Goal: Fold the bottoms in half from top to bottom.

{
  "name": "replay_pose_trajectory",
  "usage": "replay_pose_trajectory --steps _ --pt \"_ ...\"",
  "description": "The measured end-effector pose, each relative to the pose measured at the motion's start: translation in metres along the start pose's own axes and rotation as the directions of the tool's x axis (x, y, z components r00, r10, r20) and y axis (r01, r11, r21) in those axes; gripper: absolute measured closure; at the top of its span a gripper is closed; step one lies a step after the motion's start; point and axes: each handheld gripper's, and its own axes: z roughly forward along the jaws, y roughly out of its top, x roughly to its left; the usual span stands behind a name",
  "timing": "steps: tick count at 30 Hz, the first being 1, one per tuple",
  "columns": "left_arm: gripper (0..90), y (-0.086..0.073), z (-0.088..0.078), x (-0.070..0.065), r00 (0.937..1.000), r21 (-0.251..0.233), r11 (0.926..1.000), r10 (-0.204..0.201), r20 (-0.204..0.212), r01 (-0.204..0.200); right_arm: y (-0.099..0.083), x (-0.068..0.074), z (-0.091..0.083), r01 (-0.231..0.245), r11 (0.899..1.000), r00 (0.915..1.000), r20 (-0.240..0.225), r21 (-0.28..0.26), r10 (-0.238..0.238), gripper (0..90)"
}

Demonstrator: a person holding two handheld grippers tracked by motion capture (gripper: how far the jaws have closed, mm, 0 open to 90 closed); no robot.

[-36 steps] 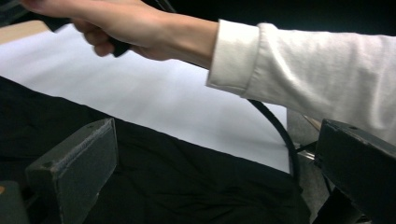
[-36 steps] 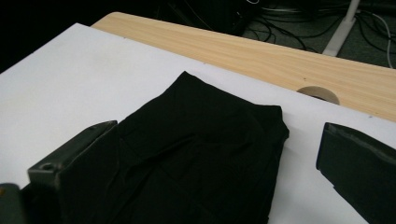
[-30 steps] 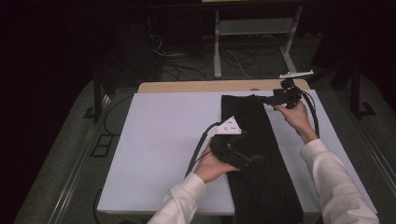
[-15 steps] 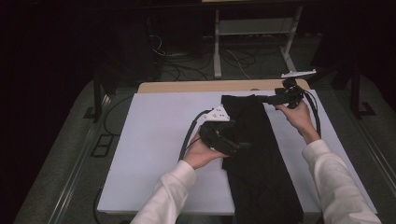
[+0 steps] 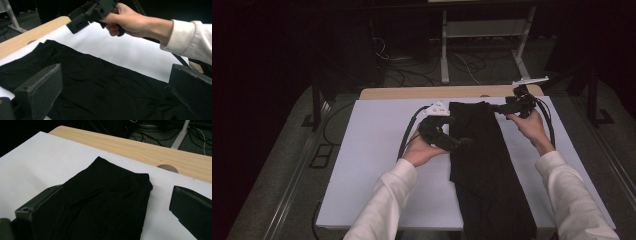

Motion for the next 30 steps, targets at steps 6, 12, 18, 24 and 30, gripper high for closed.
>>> replay_pose_trajectory --steps 6,12,18,24,30 --pt "0.0 0.002 0.000 0.016 0.9994 -0.005 0.9997 -0.022 -0.026 0.022 -0.001 -0.004 -0.001 -0.005 1.000 1.0000 0.003 -0.003 0.005 0.0" --pt "0.0 -0.001 0.004 0.032 0.9978 0.009 0.9988 -0.048 -0.047 0.048 -0.002 -0.009 -0.001 -0.011 1.000 0.9999 0.004 0.002 0.011 0.0" --pt "0.0 0.000 0.006 0.048 0.9955 0.010 0.9975 -0.069 -0.066 0.069 -0.004 -0.014 0.001 -0.023 1.000 0.9997 0.001 0.014 0.023 0.0" --pt "0.0 0.003 0.006 0.061 0.9925 0.007 0.9967 -0.079 -0.093 0.080 -0.004 -0.017 0.002 -0.024 0.999 0.9997 -0.001 0.022 0.024 0.0" --pt "0.0 0.008 0.011 0.070 0.9911 0.023 0.9962 -0.080 -0.106 0.083 -0.001 -0.019 0.002 -0.021 1.000 0.9998 -0.001 0.022 0.021 0.0"
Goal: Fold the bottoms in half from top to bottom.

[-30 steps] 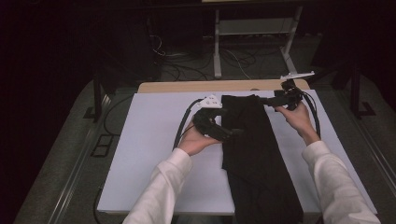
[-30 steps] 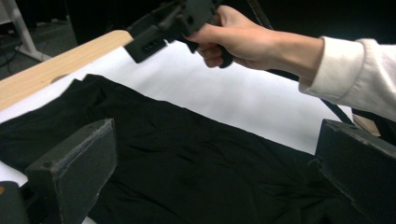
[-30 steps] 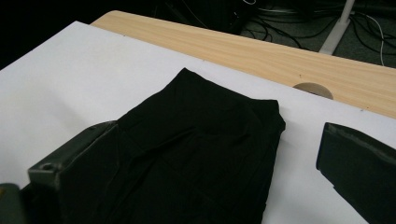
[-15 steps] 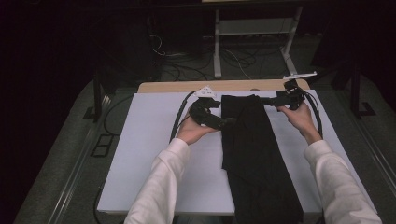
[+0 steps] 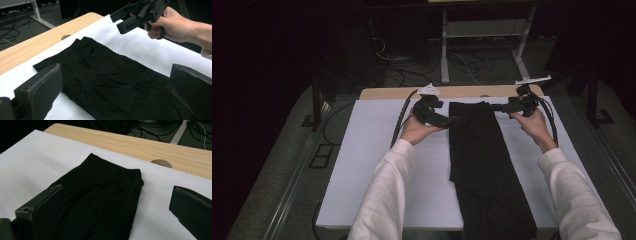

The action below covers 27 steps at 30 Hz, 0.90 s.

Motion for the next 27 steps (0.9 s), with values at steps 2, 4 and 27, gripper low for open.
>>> replay_pose_trajectory --steps 2,4,27 --pt "0.0 0.002 0.002 0.004 1.0000 0.004 1.0000 -0.006 0.001 0.006 0.001 -0.001 0.000 -0.004 1.000 1.0000 0.001 0.000 0.004 0.0" --pt "0.0 0.002 0.005 0.009 0.9998 0.005 0.9998 -0.017 -0.004 0.017 0.001 -0.002 -0.001 -0.011 1.000 0.9999 0.001 0.001 0.011 0.0" --pt "5.5 -0.032 0.038 0.066 0.9711 0.021 0.9722 -0.232 -0.058 0.233 -0.011 -0.017 0.016 -0.081 0.994 0.9964 -0.018 0.071 0.082 6.9"
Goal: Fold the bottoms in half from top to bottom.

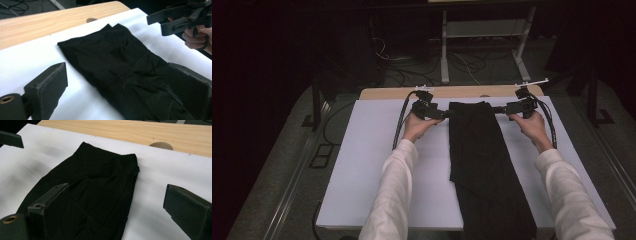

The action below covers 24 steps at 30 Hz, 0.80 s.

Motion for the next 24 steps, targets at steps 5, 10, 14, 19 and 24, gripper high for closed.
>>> replay_pose_trajectory --steps 5,10,14,19,24 --pt "12.6 -0.006 0.006 0.007 0.9984 0.010 0.9984 -0.055 0.013 0.055 -0.004 -0.002 0.004 -0.016 1.000 0.9998 -0.012 0.005 0.016 8.9" --pt "16.3 -0.012 0.017 0.009 0.9960 0.044 0.9953 -0.088 0.018 0.087 -0.010 -0.005 0.008 -0.032 0.999 0.9990 -0.029 0.013 0.032 14.1" --pt "20.8 -0.016 0.026 0.007 0.9954 0.073 0.9934 -0.091 0.030 0.088 -0.013 -0.009 0.013 -0.052 0.997 0.9985 -0.018 0.051 0.053 19.2" --pt "24.9 -0.019 0.035 0.003 0.9957 0.092 0.9924 -0.084 0.038 0.081 -0.019 -0.015 0.016 -0.065 0.995 0.9974 -0.025 0.078 0.067 28.0" --pt "28.2 -0.021 0.041 0.002 0.9955 0.110 0.9907 -0.084 0.043 0.079 -0.023 -0.016 0.019 -0.053 0.994 0.9974 -0.044 0.096 0.057 35.3"
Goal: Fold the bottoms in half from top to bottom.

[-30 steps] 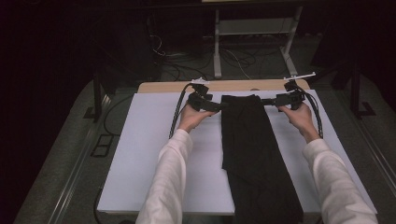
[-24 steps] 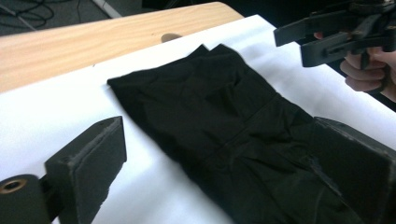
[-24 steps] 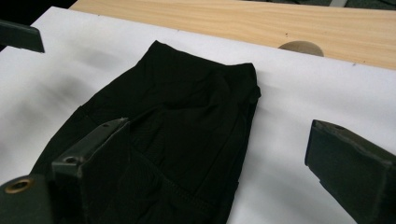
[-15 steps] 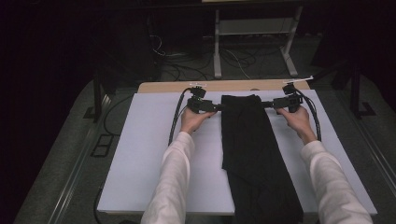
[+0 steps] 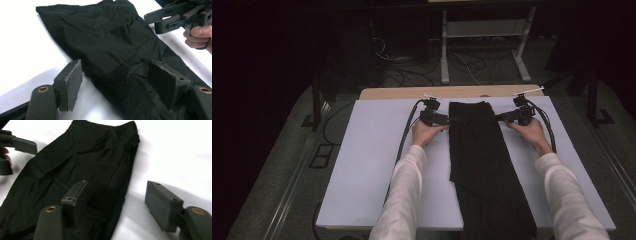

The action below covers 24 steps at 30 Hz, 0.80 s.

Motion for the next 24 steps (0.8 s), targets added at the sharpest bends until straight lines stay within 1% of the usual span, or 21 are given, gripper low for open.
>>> replay_pose_trajectory --steps 6,8,10,11,13,15,17,19,20,22,24 --pt "32.4 -0.002 0.004 0.000 1.0000 0.009 1.0000 -0.001 0.007 0.001 -0.001 0.001 0.006 0.015 1.000 0.9996 -0.022 0.015 -0.015 40.9" --pt "34.5 -0.003 0.006 0.000 0.9999 0.026 0.9996 0.012 -0.006 -0.011 -0.002 0.002 0.007 0.025 0.999 0.9994 -0.026 0.019 -0.025 44.3" --pt "37.5 -0.004 0.007 0.000 0.9997 0.039 0.9991 0.016 -0.016 -0.016 -0.002 0.003 0.009 0.032 0.999 0.9985 -0.046 0.022 -0.031 47.8" --pt "39.7 -0.004 0.008 0.000 0.9997 0.044 0.9989 0.015 -0.018 -0.015 -0.002 0.004 0.010 0.039 0.999 0.9985 -0.039 0.024 -0.038 50.4" --pt "44.6 -0.005 0.009 0.000 0.9996 0.049 0.9987 0.014 -0.022 -0.013 -0.002 0.006 0.011 0.043 0.999 0.9984 -0.038 0.028 -0.042 58.9" --pt "49.0 -0.004 0.009 0.000 0.9996 0.050 0.9987 0.012 -0.025 -0.010 -0.002 0.006 0.012 0.047 0.998 0.9986 -0.025 0.032 -0.046 67.1" --pt "52.5 -0.005 0.009 0.001 0.9995 0.050 0.9987 0.015 -0.029 -0.013 -0.001 0.006 0.013 0.038 0.999 0.9991 -0.018 0.030 -0.037 72.8" --pt "57.6 -0.005 0.010 0.002 0.9996 0.046 0.9989 0.005 -0.029 -0.004 -0.001 0.004 0.013 0.007 1.000 0.9996 -0.027 0.020 -0.007 77.1" --pt "59.3 -0.005 0.010 0.003 0.9997 0.043 0.9991 0.001 -0.026 0.000 -0.001 0.003 0.013 0.001 1.000 0.9996 -0.029 0.019 0.000 79.1" --pt "63.0 -0.005 0.010 0.004 0.9995 0.041 0.9991 -0.007 -0.030 0.009 -0.001 0.003 0.012 -0.011 1.000 0.9994 -0.032 0.009 0.011 81.3" --pt "65.2 -0.005 0.010 0.005 0.9996 0.040 0.9990 -0.016 -0.023 0.017 -0.001 0.003 0.012 -0.014 1.000 0.9995 -0.028 0.014 0.015 82.4"
